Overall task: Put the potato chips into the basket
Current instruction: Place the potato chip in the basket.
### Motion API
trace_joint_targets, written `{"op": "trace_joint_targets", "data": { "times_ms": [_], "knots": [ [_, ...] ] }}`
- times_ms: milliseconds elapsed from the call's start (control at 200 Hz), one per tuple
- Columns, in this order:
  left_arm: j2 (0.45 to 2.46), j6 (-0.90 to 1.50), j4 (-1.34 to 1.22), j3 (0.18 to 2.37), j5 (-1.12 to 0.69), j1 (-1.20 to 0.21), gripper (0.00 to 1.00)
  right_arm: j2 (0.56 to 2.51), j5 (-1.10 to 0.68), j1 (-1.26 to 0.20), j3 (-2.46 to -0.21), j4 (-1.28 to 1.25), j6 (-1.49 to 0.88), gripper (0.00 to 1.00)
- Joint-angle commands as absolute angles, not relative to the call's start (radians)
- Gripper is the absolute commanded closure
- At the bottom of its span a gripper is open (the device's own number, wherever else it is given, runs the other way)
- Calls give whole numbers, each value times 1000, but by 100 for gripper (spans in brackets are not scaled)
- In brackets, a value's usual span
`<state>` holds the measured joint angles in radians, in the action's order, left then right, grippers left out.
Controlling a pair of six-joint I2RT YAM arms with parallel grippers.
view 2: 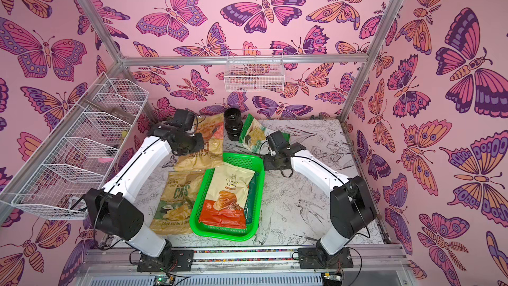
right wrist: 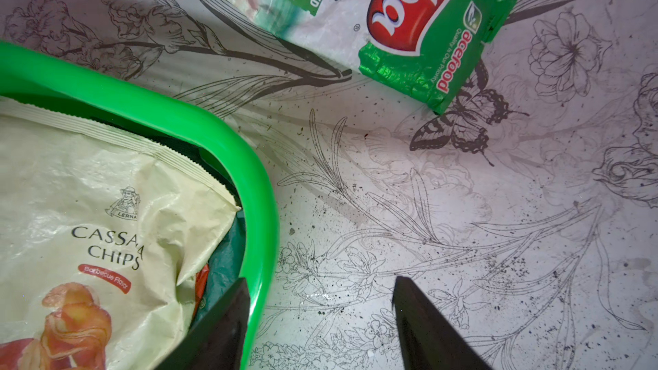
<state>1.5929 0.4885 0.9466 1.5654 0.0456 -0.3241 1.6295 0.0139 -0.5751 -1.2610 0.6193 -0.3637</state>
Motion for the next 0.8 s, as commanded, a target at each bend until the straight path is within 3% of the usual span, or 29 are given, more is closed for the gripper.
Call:
{"op": "trace_joint_targets", "data": {
  "times_ms": [0, 270, 796],
  "knots": [
    [1507, 575, 947, 1497, 69, -393, 100, 1634, -10, -551, -1250, 617, -386, 33],
    [1403, 719, 948, 1383, 101, -533, 100, 1661, -72, -506, -1244, 594, -425, 33],
    [1466, 813, 969, 1349, 55, -738, 100, 1677, -125, -475, -1246, 576, -453, 33]
  ]
}}
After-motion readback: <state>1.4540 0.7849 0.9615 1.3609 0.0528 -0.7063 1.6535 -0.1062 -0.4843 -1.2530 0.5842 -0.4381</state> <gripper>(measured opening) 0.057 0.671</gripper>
